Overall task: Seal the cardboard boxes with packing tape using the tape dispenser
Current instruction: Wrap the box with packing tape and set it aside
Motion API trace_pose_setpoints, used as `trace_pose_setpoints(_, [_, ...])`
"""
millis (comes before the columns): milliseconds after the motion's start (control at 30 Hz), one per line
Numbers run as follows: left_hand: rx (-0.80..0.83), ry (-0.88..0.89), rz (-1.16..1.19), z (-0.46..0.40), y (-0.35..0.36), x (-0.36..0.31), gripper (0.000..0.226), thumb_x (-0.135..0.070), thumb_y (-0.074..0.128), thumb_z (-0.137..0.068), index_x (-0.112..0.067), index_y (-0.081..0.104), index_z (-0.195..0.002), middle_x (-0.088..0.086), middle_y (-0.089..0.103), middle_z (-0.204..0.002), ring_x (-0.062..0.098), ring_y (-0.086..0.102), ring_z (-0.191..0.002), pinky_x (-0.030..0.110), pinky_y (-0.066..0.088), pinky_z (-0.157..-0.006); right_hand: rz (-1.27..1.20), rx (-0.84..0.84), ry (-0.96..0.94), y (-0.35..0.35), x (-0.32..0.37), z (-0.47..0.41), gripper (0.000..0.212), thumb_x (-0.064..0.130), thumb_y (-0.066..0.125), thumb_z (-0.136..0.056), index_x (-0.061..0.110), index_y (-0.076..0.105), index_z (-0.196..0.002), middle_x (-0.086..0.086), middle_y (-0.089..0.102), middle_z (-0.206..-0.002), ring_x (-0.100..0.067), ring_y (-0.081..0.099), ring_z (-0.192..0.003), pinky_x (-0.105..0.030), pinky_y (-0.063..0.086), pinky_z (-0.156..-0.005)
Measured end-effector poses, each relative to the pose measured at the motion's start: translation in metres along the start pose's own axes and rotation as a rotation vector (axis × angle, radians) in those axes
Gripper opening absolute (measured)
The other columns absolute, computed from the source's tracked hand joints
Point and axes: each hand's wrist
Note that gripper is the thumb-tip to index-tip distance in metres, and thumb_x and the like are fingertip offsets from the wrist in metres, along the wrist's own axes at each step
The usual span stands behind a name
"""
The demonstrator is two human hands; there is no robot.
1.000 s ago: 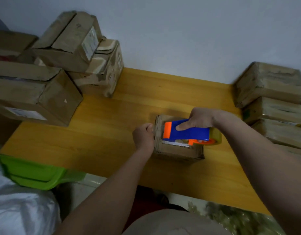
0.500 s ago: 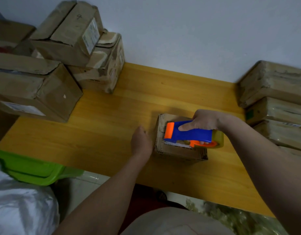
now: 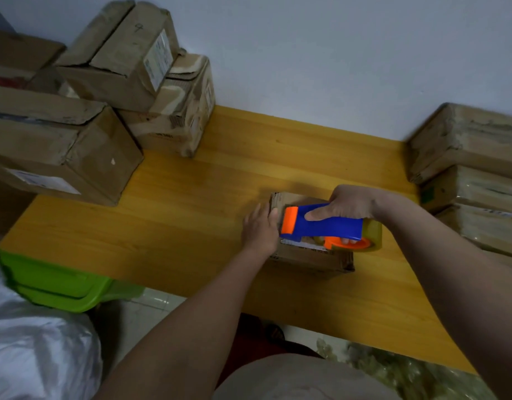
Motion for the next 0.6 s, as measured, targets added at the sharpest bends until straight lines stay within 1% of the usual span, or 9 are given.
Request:
trace_pose_setpoints(67, [0.003, -0.048, -0.004, -0.004, 0.005, 0.001, 0.053, -0.049, 0.014, -0.102, -0.030, 0.025, -0.151, -0.004, 0.026, -0.157, 0.024, 0.019, -0.144, 0.045, 0.018, -0.116, 0.014, -0.007, -0.001, -0.001, -0.002, -0.002, 0.057, 0.058, 0.062, -0.080, 0.002, 0.063, -0.092, -0.018, 0.068, -0.084, -0.027, 0.063, -0.071, -0.042, 0.052, -0.085])
trace_pose_setpoints(133, [-0.010, -0.100, -0.011, -0.002, 0.006, 0.002, 0.052, -0.051, 0.014, -0.101, -0.036, 0.027, -0.149, -0.006, 0.026, -0.157, 0.026, 0.021, -0.143, 0.050, 0.018, -0.115, 0.012, -0.012, 0.004, -0.003, -0.008, -0.002, 0.060, 0.061, 0.060, -0.080, 0.003, 0.064, -0.093, -0.017, 0.070, -0.084, -0.026, 0.065, -0.068, -0.041, 0.053, -0.082])
trace_pose_setpoints(200, [0.002, -0.141, -0.011, 0.001, 0.004, 0.000, 0.050, -0.052, 0.013, -0.101, -0.041, 0.030, -0.147, -0.008, 0.021, -0.158, 0.026, 0.017, -0.144, 0.054, 0.013, -0.115, 0.009, -0.016, 0.008, -0.006, -0.015, -0.002, 0.056, 0.062, 0.061, -0.078, 0.006, 0.065, -0.087, -0.011, 0.070, -0.073, -0.021, 0.065, -0.061, -0.036, 0.054, -0.074])
trace_pose_setpoints(267, [0.011, -0.165, 0.000, 0.002, 0.002, -0.002, 0.049, -0.053, 0.014, -0.101, -0.044, 0.032, -0.145, -0.008, 0.019, -0.159, 0.026, 0.014, -0.144, 0.056, 0.009, -0.114, 0.056, -0.040, 0.023, -0.013, -0.028, 0.002, 0.054, 0.063, 0.063, -0.076, 0.010, 0.065, -0.078, -0.007, 0.068, -0.068, -0.019, 0.063, -0.060, -0.031, 0.050, -0.066])
trace_pose_setpoints(367, [-0.041, -0.171, -0.020, 0.003, 0.004, -0.001, 0.049, -0.052, 0.014, -0.101, -0.044, 0.037, -0.143, -0.005, 0.024, -0.157, 0.028, 0.017, -0.143, 0.058, 0.010, -0.115, 0.162, -0.076, 0.079, -0.031, -0.060, 0.014, 0.060, 0.070, 0.062, -0.064, 0.011, 0.065, -0.070, -0.003, 0.067, -0.062, -0.017, 0.060, -0.056, -0.024, 0.044, -0.056])
trace_pose_setpoints(433, [-0.065, -0.151, 0.028, 0.003, 0.007, 0.000, 0.048, -0.051, 0.014, -0.101, -0.044, 0.039, -0.141, 0.000, 0.039, -0.148, 0.028, 0.031, -0.135, 0.054, 0.024, -0.112, 0.128, -0.061, 0.114, -0.040, -0.081, 0.022, 0.066, 0.071, 0.062, -0.058, 0.007, 0.068, -0.073, -0.005, 0.071, -0.065, -0.017, 0.064, -0.055, -0.023, 0.046, -0.054])
trace_pose_setpoints(500, [-0.076, -0.138, 0.101, 0.004, 0.009, -0.002, 0.047, -0.050, 0.014, -0.101, -0.044, 0.039, -0.141, 0.004, 0.055, -0.127, 0.026, 0.047, -0.117, 0.048, 0.041, -0.100, 0.079, -0.043, 0.114, -0.038, -0.091, 0.020, 0.066, 0.069, 0.064, -0.061, 0.005, 0.069, -0.077, -0.007, 0.072, -0.068, -0.019, 0.066, -0.057, -0.024, 0.049, -0.055])
trace_pose_setpoints(567, [-0.081, -0.149, 0.108, 0.004, 0.009, -0.004, 0.047, -0.049, 0.014, -0.101, -0.043, 0.040, -0.141, 0.003, 0.059, -0.112, 0.025, 0.054, -0.104, 0.046, 0.049, -0.090, 0.066, -0.068, 0.098, -0.034, -0.093, 0.013, 0.059, 0.067, 0.064, -0.065, 0.008, 0.067, -0.073, -0.005, 0.070, -0.065, -0.019, 0.064, -0.058, -0.025, 0.048, -0.058])
trace_pose_setpoints(600, [-0.084, -0.159, 0.086, 0.003, 0.009, -0.006, 0.046, -0.048, 0.015, -0.102, -0.041, 0.038, -0.141, 0.003, 0.058, -0.108, 0.024, 0.055, -0.100, 0.045, 0.051, -0.086, 0.055, -0.077, 0.093, -0.032, -0.093, 0.010, 0.057, 0.065, 0.064, -0.067, 0.009, 0.067, -0.073, -0.005, 0.070, -0.065, -0.019, 0.064, -0.059, -0.026, 0.049, -0.059])
Point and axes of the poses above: each hand's wrist, its own z-axis away from the middle knuckle, its own y-axis out of the palm, x = y × z
